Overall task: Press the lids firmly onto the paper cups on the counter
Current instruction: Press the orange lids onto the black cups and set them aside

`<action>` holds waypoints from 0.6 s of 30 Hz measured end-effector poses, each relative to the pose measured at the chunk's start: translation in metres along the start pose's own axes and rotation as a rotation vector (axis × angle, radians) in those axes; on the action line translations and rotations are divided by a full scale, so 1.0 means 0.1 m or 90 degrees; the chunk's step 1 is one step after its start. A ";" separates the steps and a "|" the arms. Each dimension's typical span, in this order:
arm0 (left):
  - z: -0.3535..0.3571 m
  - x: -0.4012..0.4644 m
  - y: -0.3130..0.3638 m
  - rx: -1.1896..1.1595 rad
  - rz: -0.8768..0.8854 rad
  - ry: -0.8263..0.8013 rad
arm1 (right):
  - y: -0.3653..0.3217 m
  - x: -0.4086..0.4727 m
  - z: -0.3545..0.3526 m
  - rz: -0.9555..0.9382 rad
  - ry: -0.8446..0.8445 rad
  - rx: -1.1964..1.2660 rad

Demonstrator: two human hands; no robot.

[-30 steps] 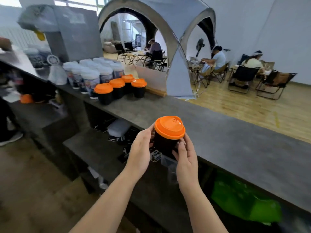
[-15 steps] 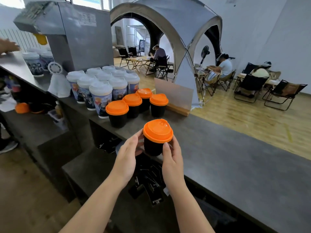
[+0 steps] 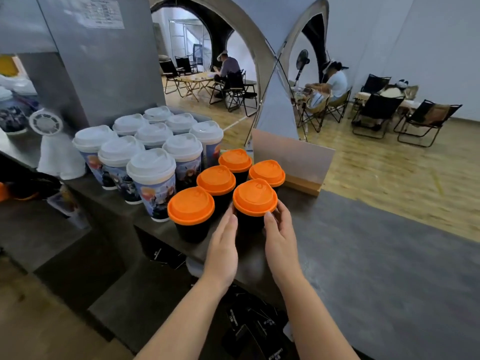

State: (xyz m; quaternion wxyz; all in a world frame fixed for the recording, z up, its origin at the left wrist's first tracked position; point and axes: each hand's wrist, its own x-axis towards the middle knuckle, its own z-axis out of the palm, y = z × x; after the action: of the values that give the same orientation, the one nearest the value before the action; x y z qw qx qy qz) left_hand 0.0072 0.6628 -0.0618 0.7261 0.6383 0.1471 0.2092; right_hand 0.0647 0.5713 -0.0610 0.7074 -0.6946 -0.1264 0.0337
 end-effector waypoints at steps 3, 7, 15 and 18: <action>-0.03 0.08 -0.04 -0.007 -0.020 -0.012 | 0.02 0.04 0.08 0.026 0.009 -0.006; -0.07 0.13 -0.06 -0.016 -0.030 -0.041 | 0.04 0.06 0.16 0.060 0.029 0.002; -0.20 0.17 -0.08 -0.047 -0.028 -0.095 | 0.05 0.01 0.24 0.065 0.082 -0.014; -0.28 0.12 -0.06 -0.062 -0.061 -0.089 | 0.04 -0.04 0.26 0.070 0.120 -0.007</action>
State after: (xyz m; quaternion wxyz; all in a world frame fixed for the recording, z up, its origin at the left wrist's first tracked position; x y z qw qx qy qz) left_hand 0.0047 0.6920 -0.0709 0.7741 0.6074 0.1157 0.1360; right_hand 0.0550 0.5956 -0.0654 0.7095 -0.7044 -0.0209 0.0063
